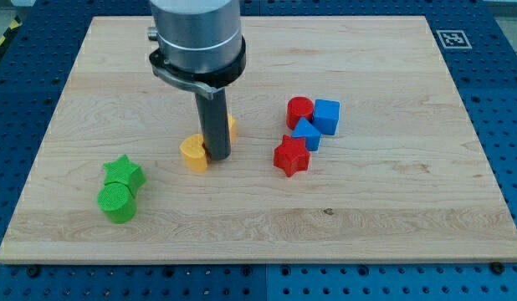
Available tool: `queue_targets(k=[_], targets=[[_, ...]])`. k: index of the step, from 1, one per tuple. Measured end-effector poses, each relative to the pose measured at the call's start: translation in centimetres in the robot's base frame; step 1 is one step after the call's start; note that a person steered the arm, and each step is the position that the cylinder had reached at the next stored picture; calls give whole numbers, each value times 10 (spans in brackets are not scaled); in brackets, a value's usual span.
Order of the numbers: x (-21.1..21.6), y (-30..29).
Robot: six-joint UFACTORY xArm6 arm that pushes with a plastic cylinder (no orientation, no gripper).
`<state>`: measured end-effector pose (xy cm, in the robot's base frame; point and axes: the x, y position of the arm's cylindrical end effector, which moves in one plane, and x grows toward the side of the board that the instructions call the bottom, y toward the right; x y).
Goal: Move the yellow heart diagonally to the yellow hexagon
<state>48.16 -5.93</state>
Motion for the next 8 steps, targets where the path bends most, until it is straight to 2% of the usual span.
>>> queue_targets(k=[1, 3, 4, 5, 6, 8], targets=[[-8, -6], [55, -8], [55, -33], [32, -59], [-2, -58], [-31, -55]])
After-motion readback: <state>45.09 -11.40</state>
